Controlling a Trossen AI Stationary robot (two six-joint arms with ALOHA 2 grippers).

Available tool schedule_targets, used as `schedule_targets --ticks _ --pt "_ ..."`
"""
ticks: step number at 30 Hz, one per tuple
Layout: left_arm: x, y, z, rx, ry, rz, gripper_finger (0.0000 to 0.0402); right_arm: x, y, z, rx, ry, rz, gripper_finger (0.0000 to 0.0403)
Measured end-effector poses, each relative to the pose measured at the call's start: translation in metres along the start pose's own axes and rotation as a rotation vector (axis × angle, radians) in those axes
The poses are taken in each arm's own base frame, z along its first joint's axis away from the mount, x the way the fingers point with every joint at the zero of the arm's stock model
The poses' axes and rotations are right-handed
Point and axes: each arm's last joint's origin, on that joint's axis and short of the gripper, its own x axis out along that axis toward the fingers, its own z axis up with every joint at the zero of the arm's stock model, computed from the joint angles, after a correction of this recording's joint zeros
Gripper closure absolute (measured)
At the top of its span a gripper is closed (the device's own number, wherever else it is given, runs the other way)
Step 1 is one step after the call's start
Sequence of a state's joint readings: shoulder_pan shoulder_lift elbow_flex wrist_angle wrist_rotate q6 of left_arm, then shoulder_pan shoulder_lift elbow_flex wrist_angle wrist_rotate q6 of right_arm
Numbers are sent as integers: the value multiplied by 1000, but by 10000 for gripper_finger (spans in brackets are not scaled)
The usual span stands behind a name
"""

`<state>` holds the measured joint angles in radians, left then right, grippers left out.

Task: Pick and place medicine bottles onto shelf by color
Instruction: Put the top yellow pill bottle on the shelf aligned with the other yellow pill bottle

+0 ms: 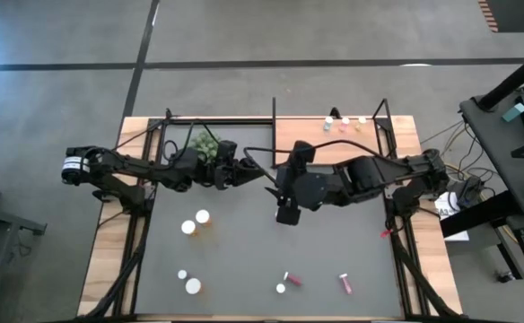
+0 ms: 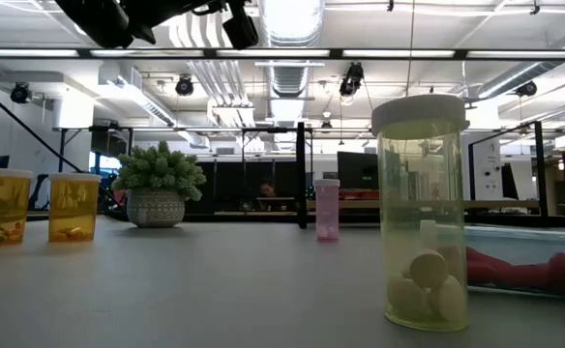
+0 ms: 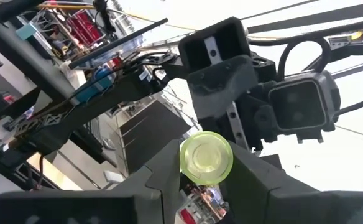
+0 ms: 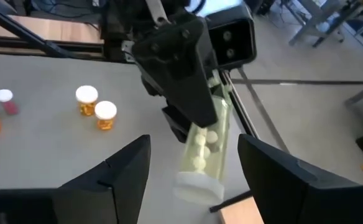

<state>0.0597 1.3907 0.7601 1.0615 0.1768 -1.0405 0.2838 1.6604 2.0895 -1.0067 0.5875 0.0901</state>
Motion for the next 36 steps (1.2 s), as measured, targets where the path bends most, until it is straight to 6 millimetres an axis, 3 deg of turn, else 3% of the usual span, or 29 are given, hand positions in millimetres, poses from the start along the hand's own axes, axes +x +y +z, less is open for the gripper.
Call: schedule_targets --ticks 22,36 --pt "0 -5 3 19 -28 -49 308 0 -1 0 -4 -3 -76 189" --pt "0 -5 3 21 -29 -49 308 1 -1 -1 2 -1 -75 296"
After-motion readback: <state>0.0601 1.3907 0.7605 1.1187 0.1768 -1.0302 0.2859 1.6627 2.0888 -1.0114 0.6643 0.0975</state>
